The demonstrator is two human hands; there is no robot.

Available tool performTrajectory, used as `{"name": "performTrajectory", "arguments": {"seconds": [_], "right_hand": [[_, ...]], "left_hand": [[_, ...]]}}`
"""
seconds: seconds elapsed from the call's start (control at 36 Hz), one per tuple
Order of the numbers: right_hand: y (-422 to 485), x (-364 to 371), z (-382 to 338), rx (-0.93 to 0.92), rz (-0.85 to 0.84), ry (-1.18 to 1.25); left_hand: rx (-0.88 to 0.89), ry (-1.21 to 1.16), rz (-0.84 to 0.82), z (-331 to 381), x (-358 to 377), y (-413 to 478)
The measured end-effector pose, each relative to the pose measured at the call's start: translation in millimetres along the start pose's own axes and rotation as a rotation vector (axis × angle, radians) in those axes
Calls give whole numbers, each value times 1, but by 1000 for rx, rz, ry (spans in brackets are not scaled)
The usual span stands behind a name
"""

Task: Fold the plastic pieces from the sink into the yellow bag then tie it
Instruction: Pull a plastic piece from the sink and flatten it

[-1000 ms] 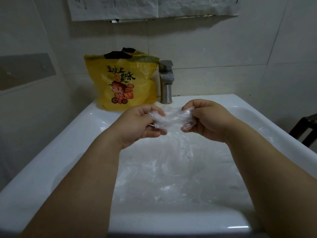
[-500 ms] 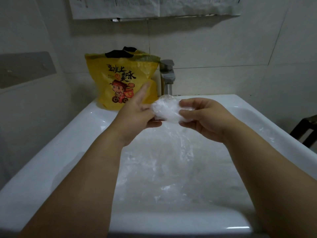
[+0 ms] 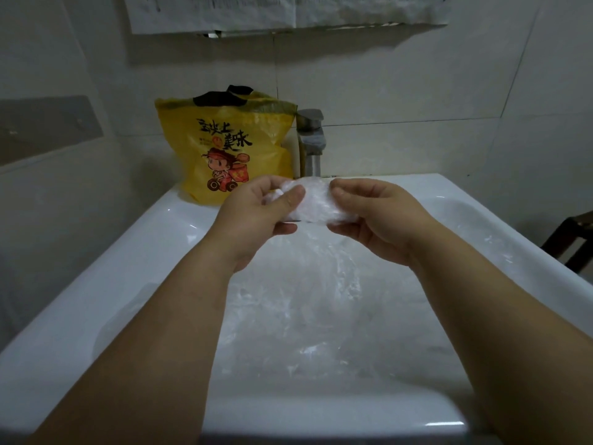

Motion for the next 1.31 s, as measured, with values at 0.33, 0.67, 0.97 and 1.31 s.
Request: {"name": "performTrajectory", "arguments": {"seconds": [0.33,0.67,0.97,1.31], "right_hand": [[4,-9,7,68,45,-10],[5,-12,9,77,46,-184],[1,1,13,134,-72,-116],[1,6,12,149,-91,22]], "left_hand": [[15,-36,-123,10,4,-5],[39,13,-201,15,9,-7],[239,235,-102,23,7,-10],[269,364,90,18,-4,-3]]}}
Point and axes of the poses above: each hand's wrist, its own y-axis towards the middle knuckle, its own x-axis out of the palm, z = x × y, the point moved 9 cm from there along y, towards the middle knuckle, and after that the axes turned 6 degrees about -y, right-handed, at the moved point
